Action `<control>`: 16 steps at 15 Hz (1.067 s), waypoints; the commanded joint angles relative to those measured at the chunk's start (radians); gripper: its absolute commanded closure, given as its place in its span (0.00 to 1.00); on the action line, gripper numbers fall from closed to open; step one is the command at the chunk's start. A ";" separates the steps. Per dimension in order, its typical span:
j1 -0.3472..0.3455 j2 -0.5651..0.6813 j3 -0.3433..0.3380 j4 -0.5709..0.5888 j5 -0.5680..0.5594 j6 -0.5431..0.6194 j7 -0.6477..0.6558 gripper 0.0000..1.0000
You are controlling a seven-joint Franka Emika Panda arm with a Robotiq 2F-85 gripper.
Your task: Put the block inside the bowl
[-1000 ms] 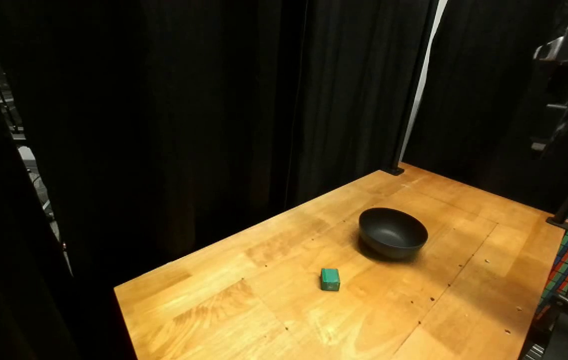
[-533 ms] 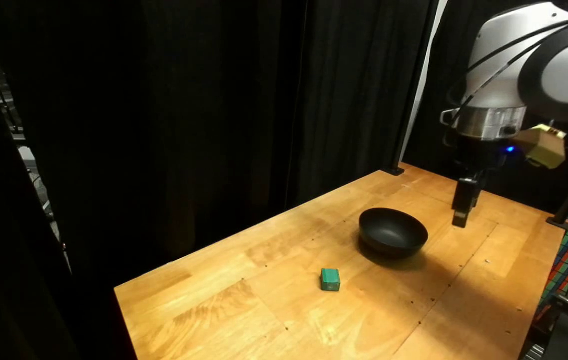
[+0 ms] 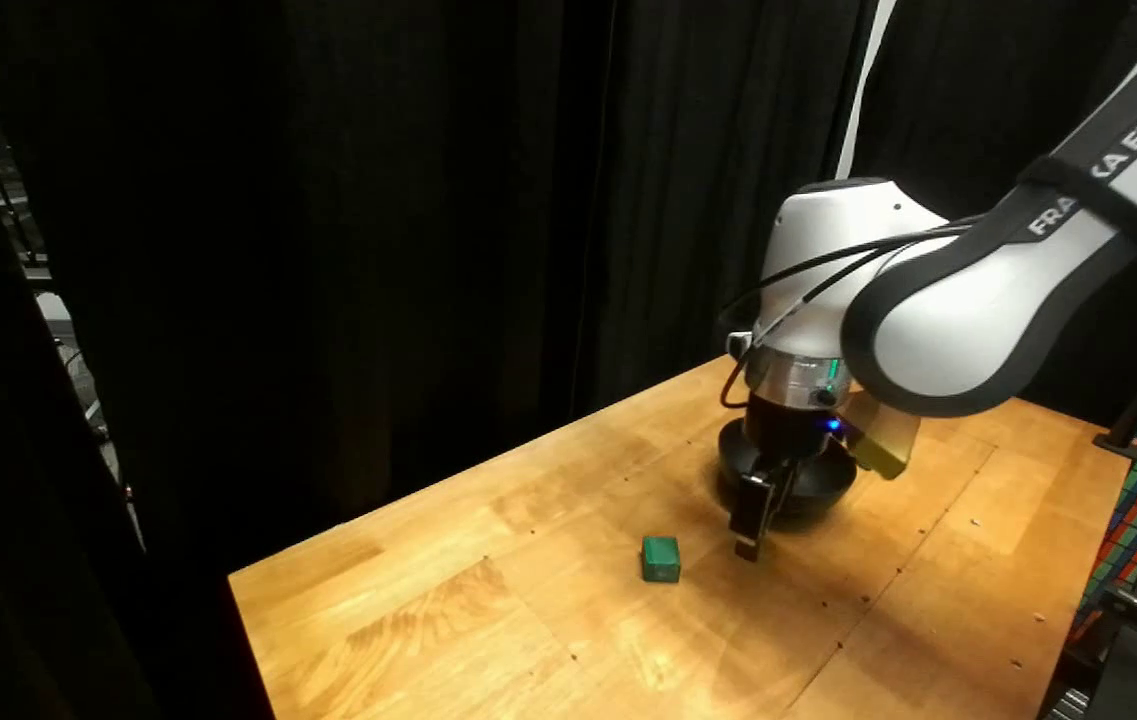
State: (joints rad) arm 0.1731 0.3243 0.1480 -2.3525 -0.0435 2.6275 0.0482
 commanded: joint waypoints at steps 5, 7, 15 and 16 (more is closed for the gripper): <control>0.060 0.248 -0.003 0.265 0.006 0.013 0.043 0.00; 0.062 0.286 0.000 0.309 0.013 0.003 0.036 0.00; 0.093 0.311 -0.026 0.354 0.002 -0.037 0.081 0.41; 0.093 0.303 -0.030 0.347 0.002 -0.046 0.091 0.49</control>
State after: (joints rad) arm 0.2428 0.6388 0.1388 -2.0181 -0.0432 2.6167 0.1005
